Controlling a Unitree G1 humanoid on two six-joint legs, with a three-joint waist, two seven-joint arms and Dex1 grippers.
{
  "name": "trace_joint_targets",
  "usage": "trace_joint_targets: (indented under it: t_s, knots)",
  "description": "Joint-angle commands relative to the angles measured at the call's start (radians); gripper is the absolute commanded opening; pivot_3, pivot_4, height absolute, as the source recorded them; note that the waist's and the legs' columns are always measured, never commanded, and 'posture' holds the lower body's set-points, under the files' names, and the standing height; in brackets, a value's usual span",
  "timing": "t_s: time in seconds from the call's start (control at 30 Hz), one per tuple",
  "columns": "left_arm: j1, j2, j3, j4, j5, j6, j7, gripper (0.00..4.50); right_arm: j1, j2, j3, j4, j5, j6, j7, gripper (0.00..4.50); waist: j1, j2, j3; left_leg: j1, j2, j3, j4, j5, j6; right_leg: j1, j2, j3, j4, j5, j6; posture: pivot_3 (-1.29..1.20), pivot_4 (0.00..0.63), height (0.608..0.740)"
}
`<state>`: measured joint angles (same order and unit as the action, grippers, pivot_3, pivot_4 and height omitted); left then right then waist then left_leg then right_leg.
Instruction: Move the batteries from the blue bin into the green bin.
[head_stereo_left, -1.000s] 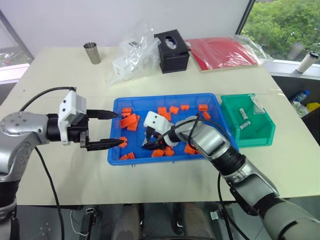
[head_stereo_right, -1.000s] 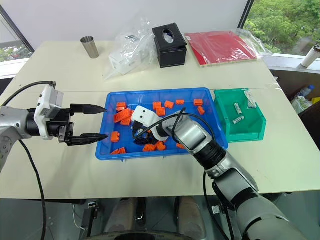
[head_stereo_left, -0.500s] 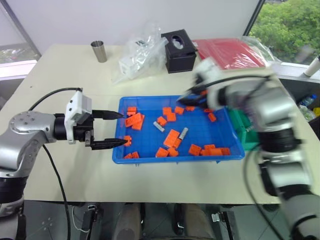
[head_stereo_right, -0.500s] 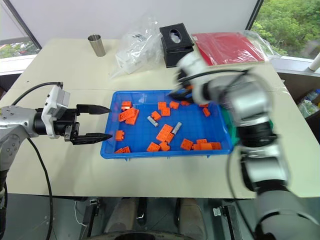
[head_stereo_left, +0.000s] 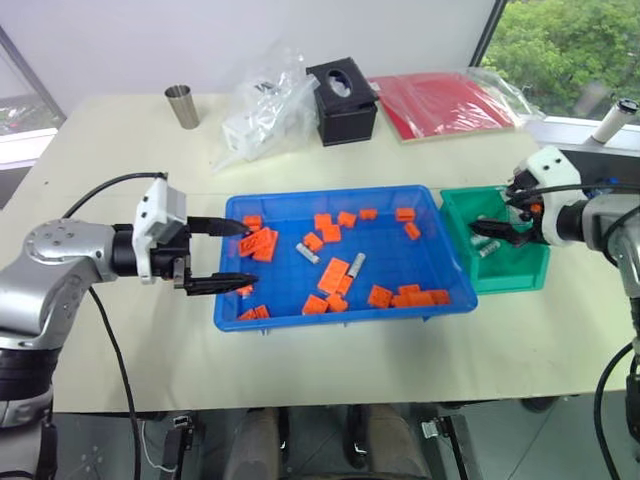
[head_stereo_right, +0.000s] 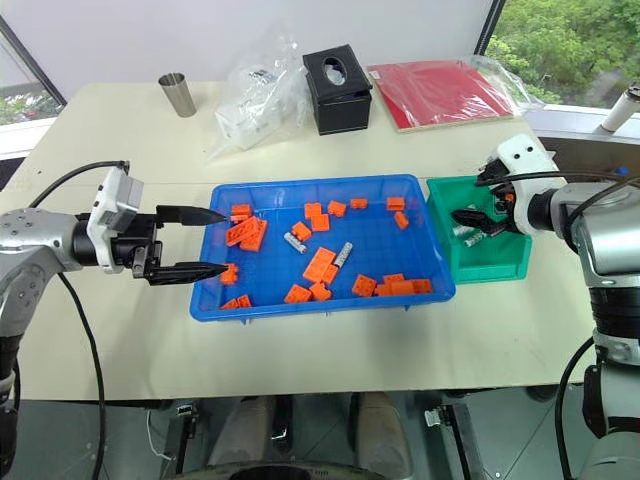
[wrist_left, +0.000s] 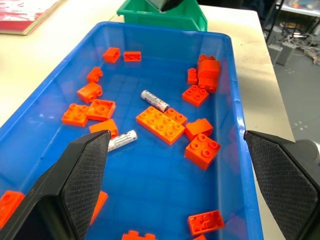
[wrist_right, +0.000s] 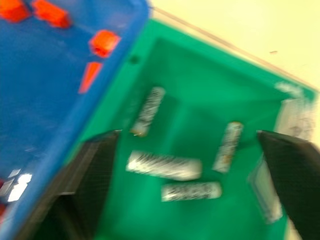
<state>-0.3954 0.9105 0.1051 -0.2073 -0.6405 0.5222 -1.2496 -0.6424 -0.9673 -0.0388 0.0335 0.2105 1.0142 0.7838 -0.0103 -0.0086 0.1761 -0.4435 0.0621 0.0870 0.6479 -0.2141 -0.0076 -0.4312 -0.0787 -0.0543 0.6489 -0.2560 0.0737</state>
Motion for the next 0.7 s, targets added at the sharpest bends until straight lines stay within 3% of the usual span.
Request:
trace_joint_targets:
  t_s: [0.03, 0.17, 0.3, 0.53, 0.7]
  knots:
    - [-0.021, 0.003, 0.016, -0.003, -0.004, -0.005, -0.004, 4.50, -0.073, -0.009, -0.019, 0.017, 0.000, -0.051, 0.000, 4.47, -0.001, 0.000, 0.000, 0.000, 0.000, 0.000, 0.000, 0.000, 0.000, 0.000, 0.000, 0.000, 0.000, 0.000, 0.000, 0.00, 0.150, 0.736]
    - [-0.013, 0.003, 0.020, -0.005, -0.002, -0.009, -0.001, 4.50, -0.154, 0.058, 0.002, -0.030, 0.048, -0.029, 0.010, 4.47, -0.005, 0.000, 0.000, 0.000, 0.000, 0.000, 0.000, 0.000, 0.000, 0.000, 0.000, 0.000, 0.000, 0.000, 0.000, 0.00, 0.150, 0.736]
    - [0.000, 0.006, 0.022, -0.015, -0.002, -0.011, -0.001, 4.50, -0.202, 0.216, 0.054, -0.117, 0.106, 0.100, -0.031, 4.47, -0.009, 0.000, 0.000, 0.000, 0.001, 0.000, -0.001, 0.000, 0.000, 0.000, 0.001, 0.000, 0.000, 0.000, 0.000, 0.00, 0.150, 0.736]
    - [-0.009, 0.007, 0.007, 0.002, 0.022, -0.030, -0.015, 4.50, -0.147, 0.530, 0.144, -0.220, 0.161, 0.324, -0.184, 4.47, 0.005, 0.000, 0.000, -0.002, 0.000, -0.002, 0.000, 0.000, 0.000, 0.000, 0.000, -0.001, 0.001, 0.000, 0.000, 0.00, 0.150, 0.736]
    - [-0.020, 0.003, 0.008, 0.001, 0.026, -0.030, -0.015, 4.50, -0.117, 0.639, 0.203, -0.219, 0.165, 0.355, -0.244, 4.47, 0.002, 0.000, 0.000, -0.002, 0.000, -0.001, 0.001, 0.000, 0.000, 0.000, -0.001, -0.001, 0.001, 0.000, 0.000, 0.00, 0.150, 0.736]
